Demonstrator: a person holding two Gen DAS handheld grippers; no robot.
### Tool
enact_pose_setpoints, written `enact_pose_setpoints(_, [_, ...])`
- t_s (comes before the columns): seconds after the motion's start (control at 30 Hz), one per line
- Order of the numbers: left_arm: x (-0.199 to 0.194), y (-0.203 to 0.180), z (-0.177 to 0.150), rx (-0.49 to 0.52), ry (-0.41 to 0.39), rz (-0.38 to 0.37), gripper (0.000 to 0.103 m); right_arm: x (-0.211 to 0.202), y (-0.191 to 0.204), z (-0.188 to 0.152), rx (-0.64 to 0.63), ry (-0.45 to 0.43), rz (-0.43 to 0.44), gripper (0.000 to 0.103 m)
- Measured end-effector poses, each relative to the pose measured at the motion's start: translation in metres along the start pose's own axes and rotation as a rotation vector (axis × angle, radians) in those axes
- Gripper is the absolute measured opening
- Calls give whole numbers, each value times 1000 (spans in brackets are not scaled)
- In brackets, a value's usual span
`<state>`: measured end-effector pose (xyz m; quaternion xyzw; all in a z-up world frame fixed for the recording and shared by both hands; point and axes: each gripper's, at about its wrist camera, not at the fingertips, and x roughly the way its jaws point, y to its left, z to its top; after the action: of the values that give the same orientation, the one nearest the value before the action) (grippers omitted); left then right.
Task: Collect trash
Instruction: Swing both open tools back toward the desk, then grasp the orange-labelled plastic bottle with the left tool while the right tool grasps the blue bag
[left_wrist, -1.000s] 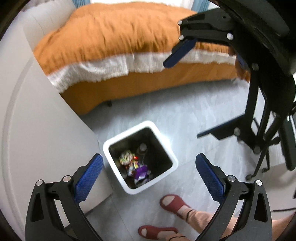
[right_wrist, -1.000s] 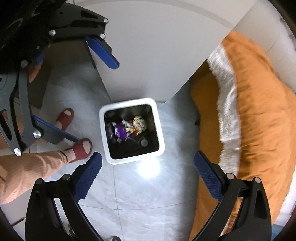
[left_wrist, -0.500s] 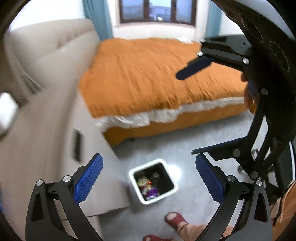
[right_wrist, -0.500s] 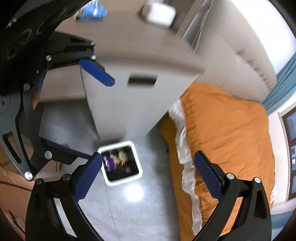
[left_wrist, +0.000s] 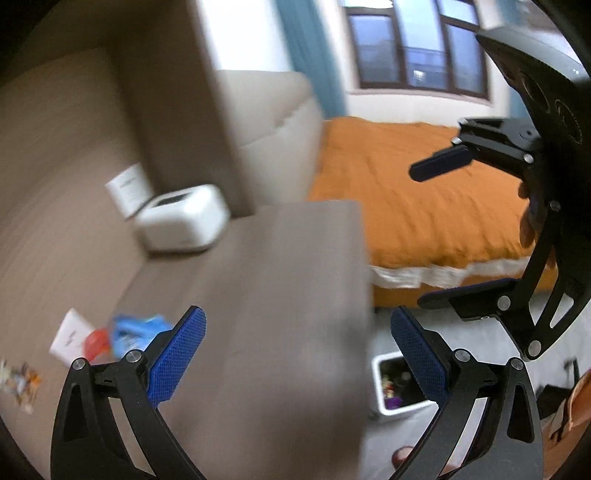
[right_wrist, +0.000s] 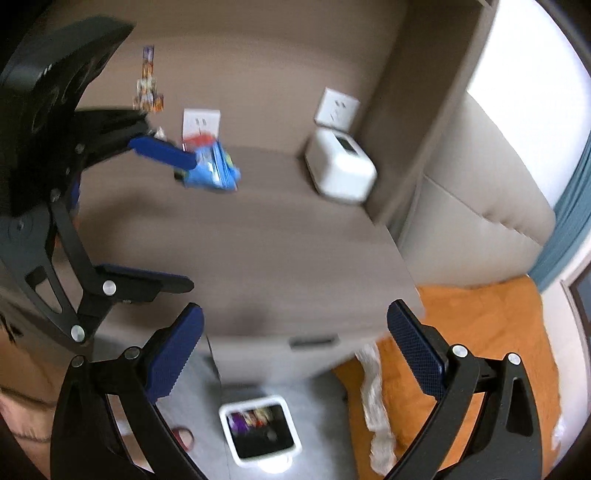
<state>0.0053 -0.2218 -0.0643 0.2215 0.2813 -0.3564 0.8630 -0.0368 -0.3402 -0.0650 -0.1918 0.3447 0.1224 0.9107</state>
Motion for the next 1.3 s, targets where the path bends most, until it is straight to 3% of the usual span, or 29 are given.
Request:
enact_pose_setpoints(0.23, [0,90,-25,-156,36,202,98,52,24,67,36,-84,40,99])
enact_pose_setpoints(0.43, [11,175,-56,-350,81,333,98,106,44,108,140,-81,45,99])
enact_pose_setpoints(0.57, [40,218,-68,-412,151,409,98,151,57,130,230,-43,84,99])
enact_pose_setpoints(0.73, [70,254,-77,-499,180,385,98,194,72,143,291,15,150,99])
enact_pose_setpoints(1.0, [109,279,-97,-573,242,335,96,245,82,151,338,90,187,99])
enact_pose_setpoints(1.17, [117,294,-110,-689,236,228,84,252,79,154,359,85,242,84])
enact_pose_setpoints(1.3, [116,293,-112,-677,224,213,77,256,70,152,403,100,266,80])
